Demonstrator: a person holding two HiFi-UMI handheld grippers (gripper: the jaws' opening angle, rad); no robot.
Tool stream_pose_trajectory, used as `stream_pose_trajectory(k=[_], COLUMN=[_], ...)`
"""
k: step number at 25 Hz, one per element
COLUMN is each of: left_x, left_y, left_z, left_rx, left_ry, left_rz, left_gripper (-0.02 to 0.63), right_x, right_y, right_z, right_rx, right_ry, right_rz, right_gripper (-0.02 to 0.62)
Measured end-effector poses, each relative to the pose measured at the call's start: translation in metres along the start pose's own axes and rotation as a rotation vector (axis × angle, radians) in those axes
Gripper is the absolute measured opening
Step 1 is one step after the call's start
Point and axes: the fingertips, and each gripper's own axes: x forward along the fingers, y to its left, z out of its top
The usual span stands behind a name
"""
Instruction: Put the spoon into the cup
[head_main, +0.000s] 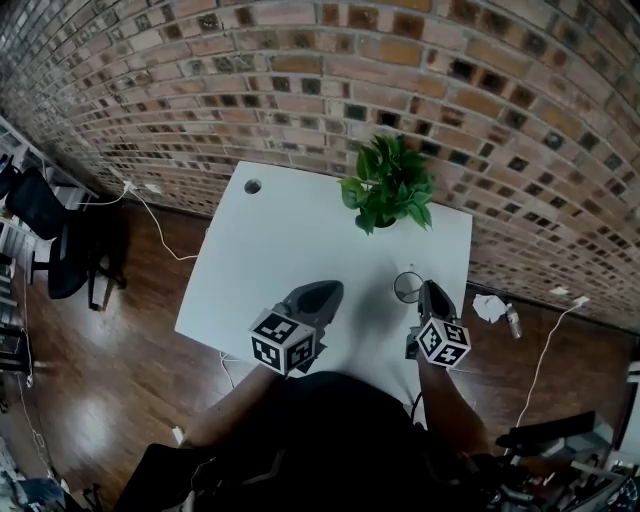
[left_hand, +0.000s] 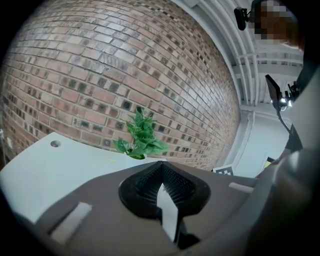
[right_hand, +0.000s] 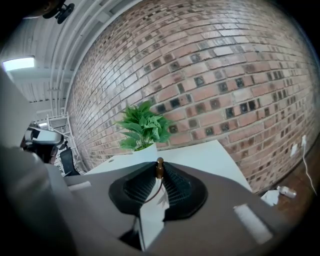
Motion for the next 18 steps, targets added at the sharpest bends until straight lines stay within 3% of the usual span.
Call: stream_pose_trajectory(k=[8, 12, 18], left_x=[-0.003, -0.006, -0.010], left_y=[-0.005, -0.005, -0.009], left_z=[-0.002, -0.004, -0.006], left_rx=[-0.024, -0.025, -0.028], left_ry=[0.004, 0.006, 0.003], left_rz=[0.002, 0.010, 0.016], left_gripper=[-0.008, -0.008, -0.008], right_x=[-0.002, -0.002, -0.020], right_y=[-0.007, -0.006, -0.003], right_z=[-0.004, -0.007, 0.005], right_rx=[-0.016, -0.015, -0.009], right_ry=[0.026, 0.044, 0.020], right_rz=[-0.013, -0.004, 0.029], right_gripper=[0.061, 0.146, 0.173])
